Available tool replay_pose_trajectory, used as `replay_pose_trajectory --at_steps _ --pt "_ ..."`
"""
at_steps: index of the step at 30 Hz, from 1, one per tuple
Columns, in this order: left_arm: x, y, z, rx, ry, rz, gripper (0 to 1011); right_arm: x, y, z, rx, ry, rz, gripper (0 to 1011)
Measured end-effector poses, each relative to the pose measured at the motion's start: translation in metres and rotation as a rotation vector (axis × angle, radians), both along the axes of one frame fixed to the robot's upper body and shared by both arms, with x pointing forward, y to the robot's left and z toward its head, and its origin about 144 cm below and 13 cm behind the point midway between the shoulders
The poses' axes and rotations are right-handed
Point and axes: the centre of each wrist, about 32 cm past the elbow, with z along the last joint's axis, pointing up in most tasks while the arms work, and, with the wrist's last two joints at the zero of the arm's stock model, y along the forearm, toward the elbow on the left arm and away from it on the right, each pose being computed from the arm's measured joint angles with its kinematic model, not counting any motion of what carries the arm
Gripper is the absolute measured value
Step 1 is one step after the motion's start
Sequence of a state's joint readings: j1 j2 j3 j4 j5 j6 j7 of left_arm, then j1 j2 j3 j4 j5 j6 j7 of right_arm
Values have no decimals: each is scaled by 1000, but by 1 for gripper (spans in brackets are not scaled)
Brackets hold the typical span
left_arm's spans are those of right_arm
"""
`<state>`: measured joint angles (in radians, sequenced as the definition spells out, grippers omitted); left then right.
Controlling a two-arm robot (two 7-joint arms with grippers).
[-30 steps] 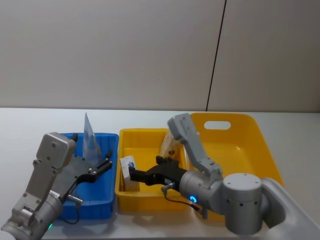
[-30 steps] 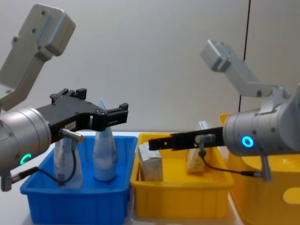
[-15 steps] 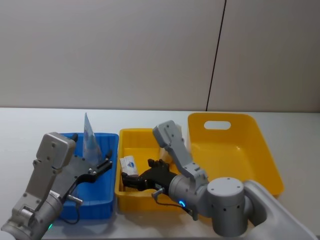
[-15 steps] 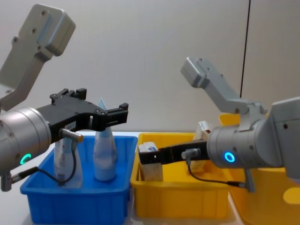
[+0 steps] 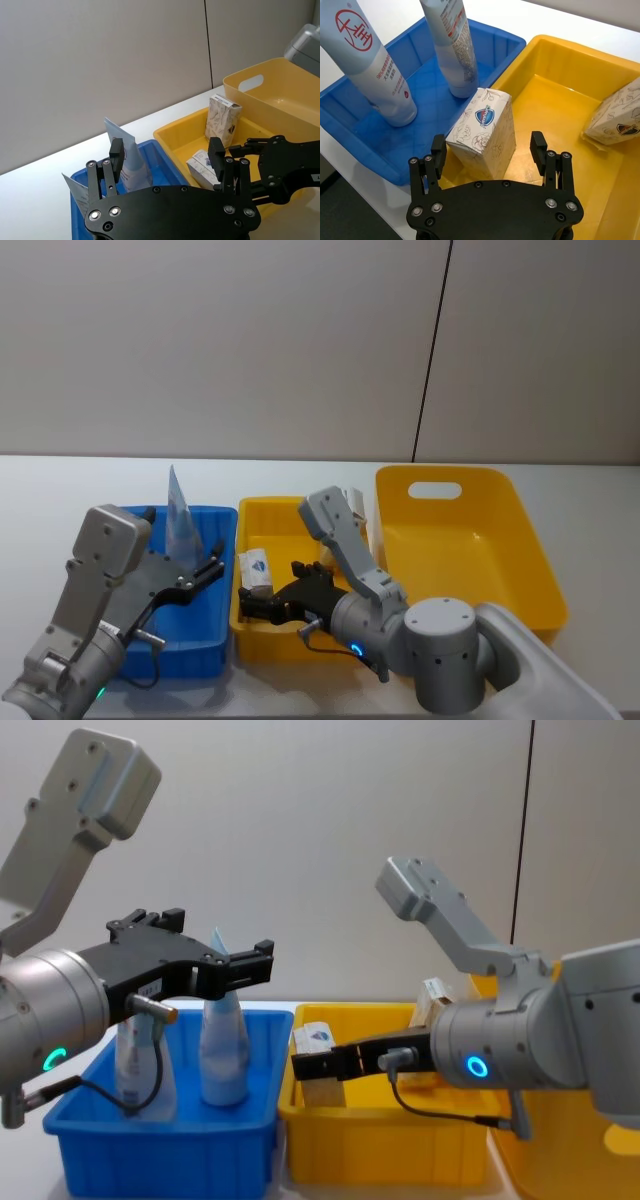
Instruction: Bimanual collaborative sorting of washing and personal care products
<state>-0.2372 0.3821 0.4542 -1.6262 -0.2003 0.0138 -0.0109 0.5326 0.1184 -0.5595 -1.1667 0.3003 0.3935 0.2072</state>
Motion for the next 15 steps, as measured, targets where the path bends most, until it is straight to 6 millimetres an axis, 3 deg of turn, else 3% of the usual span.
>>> replay_pose_trajectory --at_steps 15 --pt "0 0 0 0 0 0 1001 2 4 -2 10 -2 -8 1002"
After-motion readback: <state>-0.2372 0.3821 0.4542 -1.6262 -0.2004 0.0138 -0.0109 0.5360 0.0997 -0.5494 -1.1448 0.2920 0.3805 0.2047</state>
